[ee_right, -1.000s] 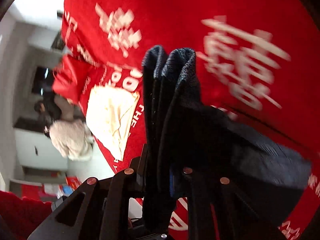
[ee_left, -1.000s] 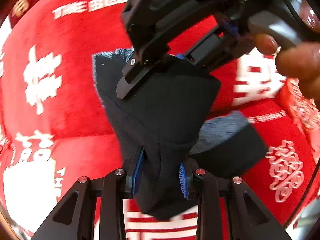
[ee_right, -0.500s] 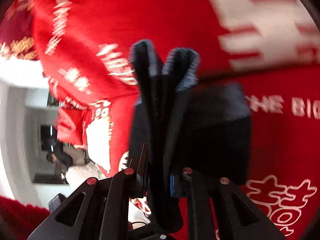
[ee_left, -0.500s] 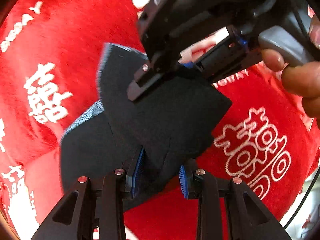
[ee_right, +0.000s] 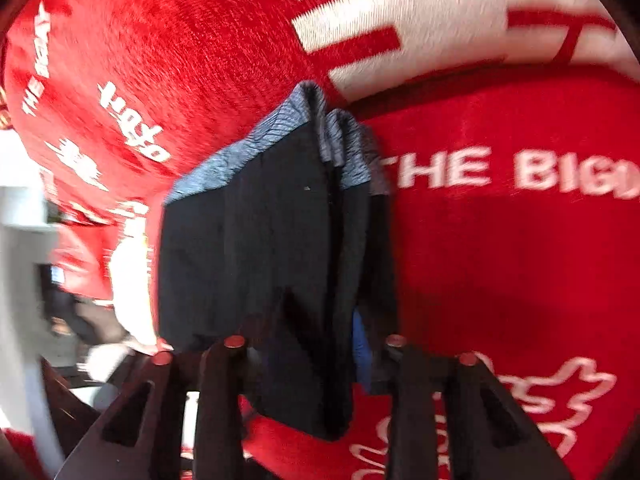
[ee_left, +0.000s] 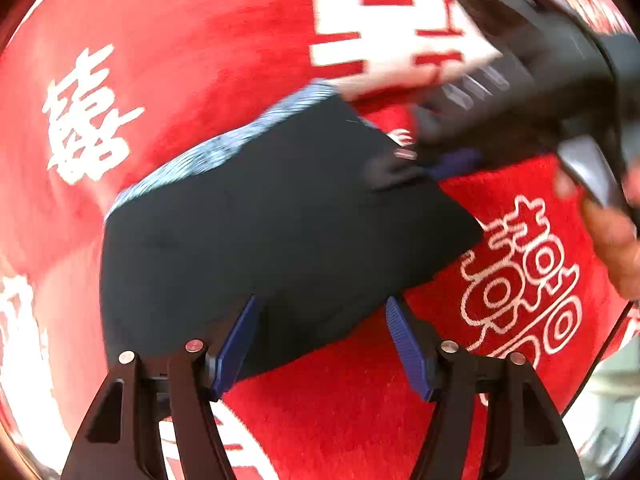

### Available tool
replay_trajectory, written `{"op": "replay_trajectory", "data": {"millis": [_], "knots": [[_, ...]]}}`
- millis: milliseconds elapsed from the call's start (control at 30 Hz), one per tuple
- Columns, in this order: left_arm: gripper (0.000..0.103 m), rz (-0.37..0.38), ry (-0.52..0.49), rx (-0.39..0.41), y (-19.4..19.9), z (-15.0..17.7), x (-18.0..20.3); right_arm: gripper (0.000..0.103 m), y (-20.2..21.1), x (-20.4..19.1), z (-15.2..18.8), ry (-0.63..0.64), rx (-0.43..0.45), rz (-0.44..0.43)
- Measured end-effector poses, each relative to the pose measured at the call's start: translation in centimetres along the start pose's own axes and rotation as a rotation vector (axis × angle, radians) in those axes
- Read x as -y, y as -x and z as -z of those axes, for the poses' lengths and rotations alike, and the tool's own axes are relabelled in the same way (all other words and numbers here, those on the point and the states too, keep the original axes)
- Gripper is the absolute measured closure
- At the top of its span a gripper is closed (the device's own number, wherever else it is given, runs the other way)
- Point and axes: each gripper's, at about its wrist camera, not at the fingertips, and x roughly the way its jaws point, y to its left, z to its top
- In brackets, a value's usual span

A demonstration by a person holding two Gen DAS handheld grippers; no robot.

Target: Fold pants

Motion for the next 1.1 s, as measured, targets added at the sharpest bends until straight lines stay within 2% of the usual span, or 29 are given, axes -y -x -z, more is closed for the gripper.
{"op": "replay_trajectory", "data": {"millis": [33,100,200,333,367,400,433,467,600,667,733,1100], "knots": [[0.036,-0.020,0.041,-0.003,0.5,-0.1,-1.5,0.058,0.5,-0.2,0.2,0.015,0.012,0.040],[0.036,-0.069,0.084,-0.003,1.0,-0.1,-3.8,0.058,1.3,-1.3,0.6,0.021,0.041,0.064],[0.036,-0.140,0.137,-0.021,0.8,0.1,-6.8,0.068,2.6,-2.0,1.9,0.024,0.086,0.108],[0.036,-0.179,0.214,-0.064,-0.6,1.3,-10.7,0.068,2.0,-5.4,3.6,0.079,0.086,0.121],[0.036,-0.179,0.225,-0.081,-1.1,1.4,-11.2,0.068,1.3,-6.1,4.0,0.092,0.074,0.136],[0.030,-0.169,0.242,-0.095,-1.6,1.7,-11.9,0.068,0.6,-6.4,4.2,0.102,0.061,0.158],[0.018,-0.155,0.266,-0.104,-1.9,2.0,-12.5,0.068,-0.2,-6.6,4.5,0.108,0.044,0.185],[0.015,-0.154,0.285,-0.108,-2.2,2.2,-13.0,0.068,-1.0,-6.6,4.8,0.104,0.032,0.210],[0.014,-0.092,0.317,-0.127,-2.4,2.7,-14.2,0.066,-2.2,-6.4,5.1,0.061,0.038,0.223],[0.014,-0.081,0.318,-0.137,-2.4,3.1,-14.7,0.063,-2.3,-6.3,5.1,0.049,0.039,0.228],[0.014,-0.061,0.331,-0.149,-2.3,3.3,-15.3,0.055,-2.4,-6.4,5.1,0.054,0.037,0.261],[0.014,-0.051,0.327,-0.179,-1.5,3.8,-18.0,0.052,-3.3,-7.1,5.4,-0.017,0.068,0.329]]}}
